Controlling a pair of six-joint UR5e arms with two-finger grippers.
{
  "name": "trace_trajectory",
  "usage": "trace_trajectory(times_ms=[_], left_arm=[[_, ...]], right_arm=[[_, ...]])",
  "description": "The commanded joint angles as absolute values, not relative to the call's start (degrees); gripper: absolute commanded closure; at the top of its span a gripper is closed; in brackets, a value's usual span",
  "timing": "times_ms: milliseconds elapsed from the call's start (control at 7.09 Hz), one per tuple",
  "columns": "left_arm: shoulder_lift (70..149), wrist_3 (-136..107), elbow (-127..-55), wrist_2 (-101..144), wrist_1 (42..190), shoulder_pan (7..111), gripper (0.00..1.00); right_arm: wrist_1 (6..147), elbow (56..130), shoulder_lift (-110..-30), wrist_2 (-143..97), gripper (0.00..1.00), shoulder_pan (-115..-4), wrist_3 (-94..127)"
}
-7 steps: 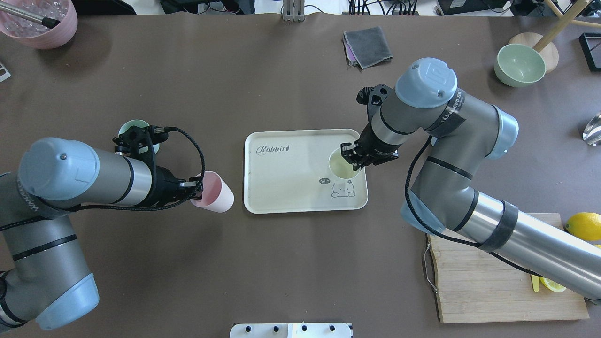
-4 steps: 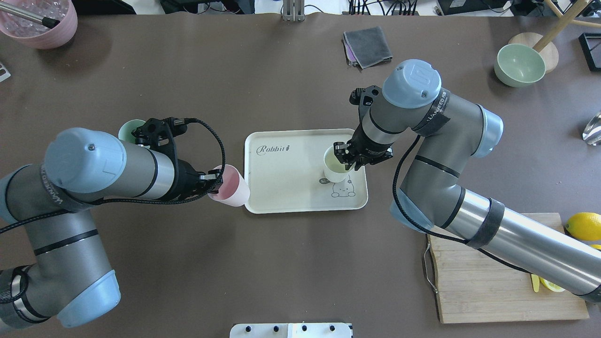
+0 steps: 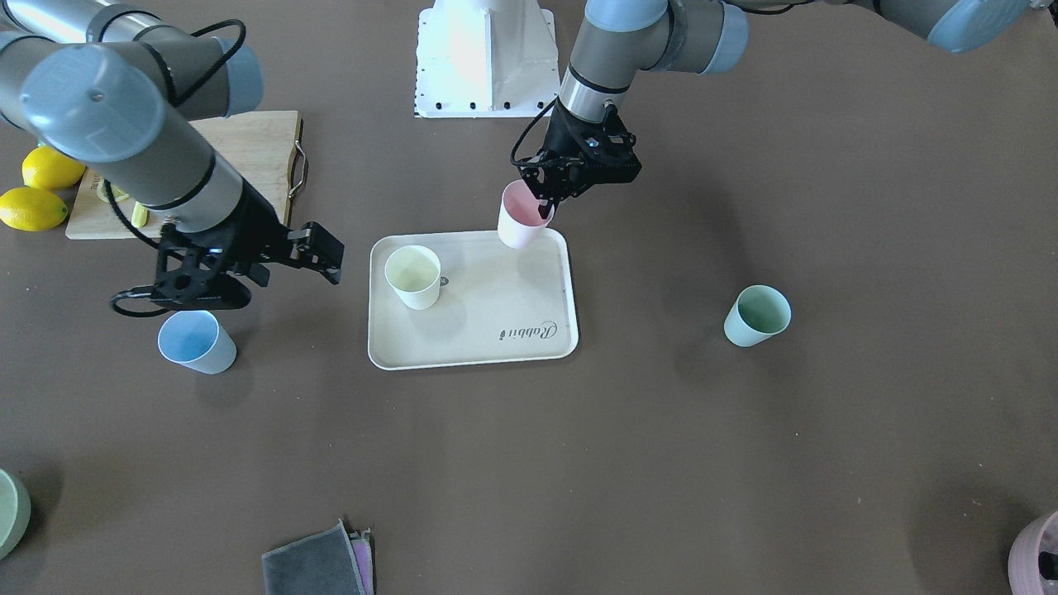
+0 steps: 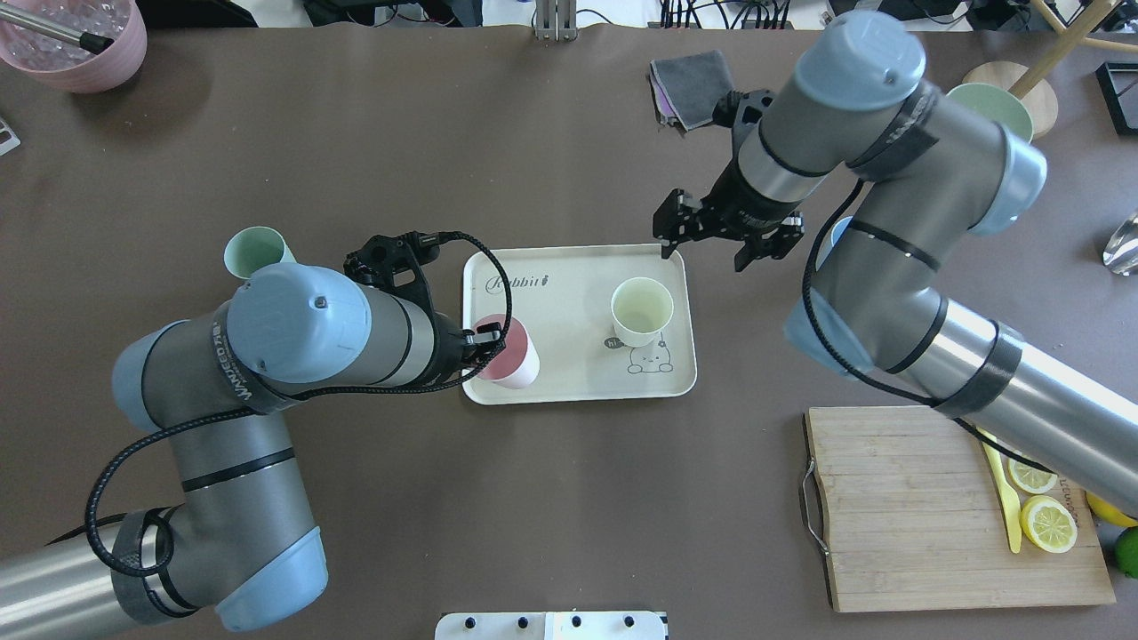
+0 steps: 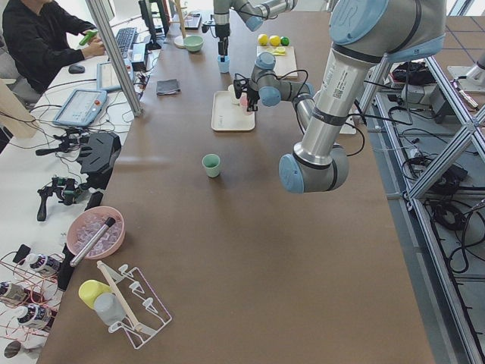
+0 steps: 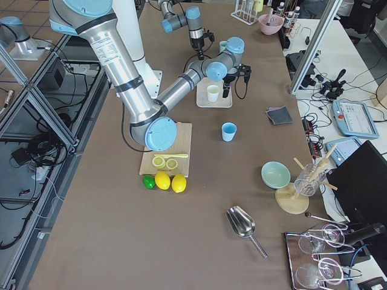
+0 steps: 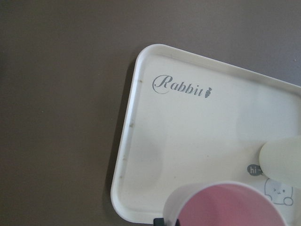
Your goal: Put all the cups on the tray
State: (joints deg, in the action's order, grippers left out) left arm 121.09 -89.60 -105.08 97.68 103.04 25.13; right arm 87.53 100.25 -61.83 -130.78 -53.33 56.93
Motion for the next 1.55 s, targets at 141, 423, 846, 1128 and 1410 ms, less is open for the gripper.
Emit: trace_trajectory(times_ms=[141,423,846,1128,1410], left_arm=[[121.64,-89.38,-101.44,95.11,103.36,24.87,1.0],[123.48,-89.47,-99.94,94.22,102.92,24.7,0.5],[123.4,-88.07,-100.98,94.74,102.83,25.13,0.06],[123.05,-83.27,-102.82,95.18,101.35,27.23,0.06],[122.79,-76.94,-108.78,104.1,93.64,34.94,0.04]], right_arm=[[87.89,97.67,-68.2,-132.18,0.0,-62.73,41.17],[87.72,94.68,-68.55,-131.49,0.0,-63.63,40.25],[86.57,89.92,-68.02,-131.13,0.0,-61.36,40.69],[85.96,89.82,-69.08,-128.95,0.0,-57.41,41.22],[80.36,86.68,-70.66,-127.53,0.24,-55.99,41.31]])
